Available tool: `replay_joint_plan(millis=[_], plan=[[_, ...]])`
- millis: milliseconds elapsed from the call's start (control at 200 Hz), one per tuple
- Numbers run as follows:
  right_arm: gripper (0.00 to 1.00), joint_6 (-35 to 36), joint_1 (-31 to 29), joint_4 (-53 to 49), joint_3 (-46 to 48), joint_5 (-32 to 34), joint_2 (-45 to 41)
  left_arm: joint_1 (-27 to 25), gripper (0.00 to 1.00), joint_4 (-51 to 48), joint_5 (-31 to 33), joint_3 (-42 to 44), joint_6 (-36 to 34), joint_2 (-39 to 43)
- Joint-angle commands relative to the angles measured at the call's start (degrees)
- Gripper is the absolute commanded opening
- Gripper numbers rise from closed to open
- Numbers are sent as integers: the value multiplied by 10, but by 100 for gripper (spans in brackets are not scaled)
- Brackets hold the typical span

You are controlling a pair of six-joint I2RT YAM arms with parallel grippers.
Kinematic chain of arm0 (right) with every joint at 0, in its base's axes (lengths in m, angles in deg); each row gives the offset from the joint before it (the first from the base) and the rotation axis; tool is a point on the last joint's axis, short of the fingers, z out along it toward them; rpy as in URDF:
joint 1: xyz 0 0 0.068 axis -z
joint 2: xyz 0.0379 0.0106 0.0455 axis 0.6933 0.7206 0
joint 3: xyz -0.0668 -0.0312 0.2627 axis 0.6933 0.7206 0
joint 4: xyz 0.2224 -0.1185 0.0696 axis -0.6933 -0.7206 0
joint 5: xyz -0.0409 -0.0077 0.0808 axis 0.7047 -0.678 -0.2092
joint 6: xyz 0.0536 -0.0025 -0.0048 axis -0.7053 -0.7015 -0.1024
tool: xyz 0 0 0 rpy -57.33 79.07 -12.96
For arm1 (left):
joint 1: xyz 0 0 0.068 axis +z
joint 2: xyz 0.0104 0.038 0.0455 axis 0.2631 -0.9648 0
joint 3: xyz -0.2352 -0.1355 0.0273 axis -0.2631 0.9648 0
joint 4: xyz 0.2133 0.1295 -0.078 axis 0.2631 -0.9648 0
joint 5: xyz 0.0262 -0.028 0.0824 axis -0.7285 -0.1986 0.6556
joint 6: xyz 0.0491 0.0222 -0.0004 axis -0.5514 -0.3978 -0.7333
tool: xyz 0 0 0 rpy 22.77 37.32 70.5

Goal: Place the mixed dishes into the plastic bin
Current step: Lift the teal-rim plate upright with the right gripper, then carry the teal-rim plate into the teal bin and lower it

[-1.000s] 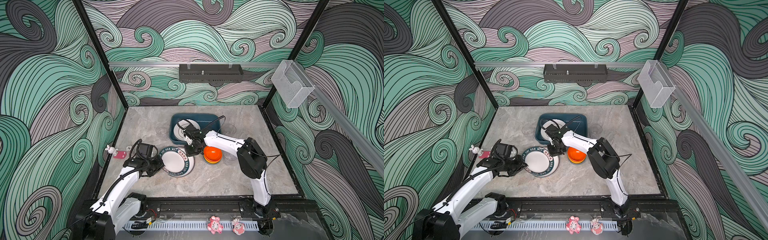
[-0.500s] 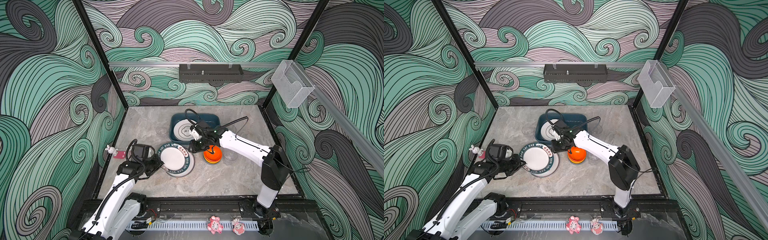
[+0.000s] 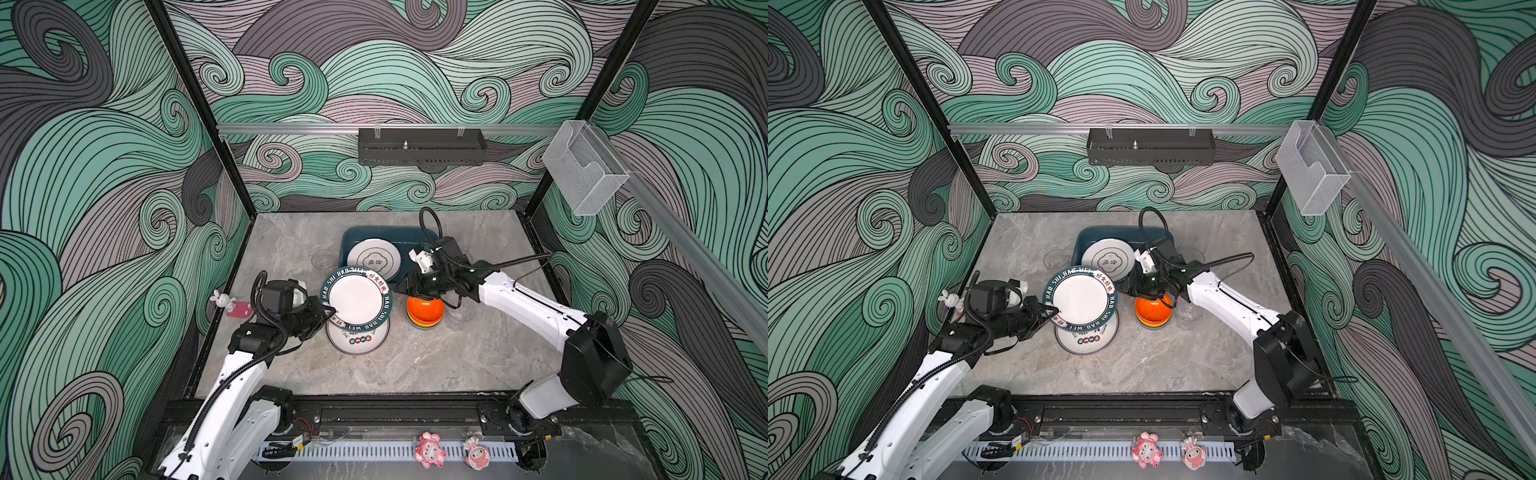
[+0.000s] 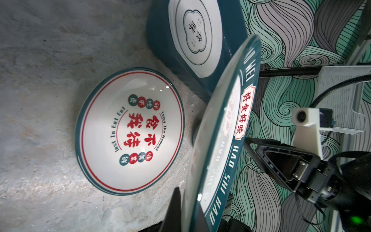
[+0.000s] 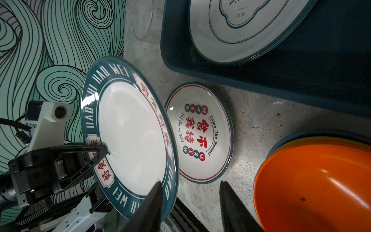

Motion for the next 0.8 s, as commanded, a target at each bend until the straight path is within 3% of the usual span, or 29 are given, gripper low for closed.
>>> replay_joint_plan(millis=[0,425,795], plan=[[48,-32,3,72,15,-43,-21,2,0,57,-54,-32,19,-11],[41,-61,8,120,21,-72,-7,-9,0,129,-83,-30,49,-32],[12,-63,8,129,23,-80,-4,-12,0,148,-89,-25,56,-39]])
